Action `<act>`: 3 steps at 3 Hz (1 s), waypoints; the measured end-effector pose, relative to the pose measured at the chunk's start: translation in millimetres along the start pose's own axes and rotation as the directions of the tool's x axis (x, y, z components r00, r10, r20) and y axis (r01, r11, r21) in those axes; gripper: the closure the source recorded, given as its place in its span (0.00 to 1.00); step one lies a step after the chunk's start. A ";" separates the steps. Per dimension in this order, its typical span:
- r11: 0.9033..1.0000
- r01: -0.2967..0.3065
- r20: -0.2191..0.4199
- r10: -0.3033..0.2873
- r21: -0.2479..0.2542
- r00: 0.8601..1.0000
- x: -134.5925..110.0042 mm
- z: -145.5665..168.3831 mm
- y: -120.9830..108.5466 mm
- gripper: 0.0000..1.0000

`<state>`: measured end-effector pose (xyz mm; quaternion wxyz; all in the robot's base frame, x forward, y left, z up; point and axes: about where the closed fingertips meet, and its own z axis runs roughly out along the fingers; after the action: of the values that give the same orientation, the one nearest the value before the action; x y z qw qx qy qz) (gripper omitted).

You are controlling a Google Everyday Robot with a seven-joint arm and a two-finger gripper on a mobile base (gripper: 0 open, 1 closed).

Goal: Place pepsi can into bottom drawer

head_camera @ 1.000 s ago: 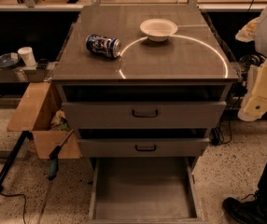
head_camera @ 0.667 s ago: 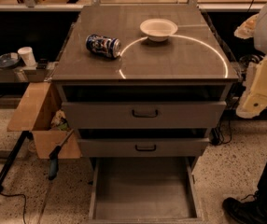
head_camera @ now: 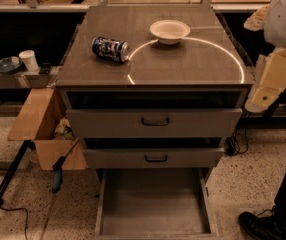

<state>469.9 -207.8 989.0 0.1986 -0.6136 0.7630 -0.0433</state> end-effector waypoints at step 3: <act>0.995 0.065 -0.011 -0.065 0.078 0.998 -33.4 28.9 -102.0 0.00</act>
Offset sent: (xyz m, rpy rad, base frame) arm 0.0940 0.0055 0.0129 -0.0201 -0.0872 0.0237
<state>579.6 -195.6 1002.5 0.2177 -0.6297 0.7412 -0.0821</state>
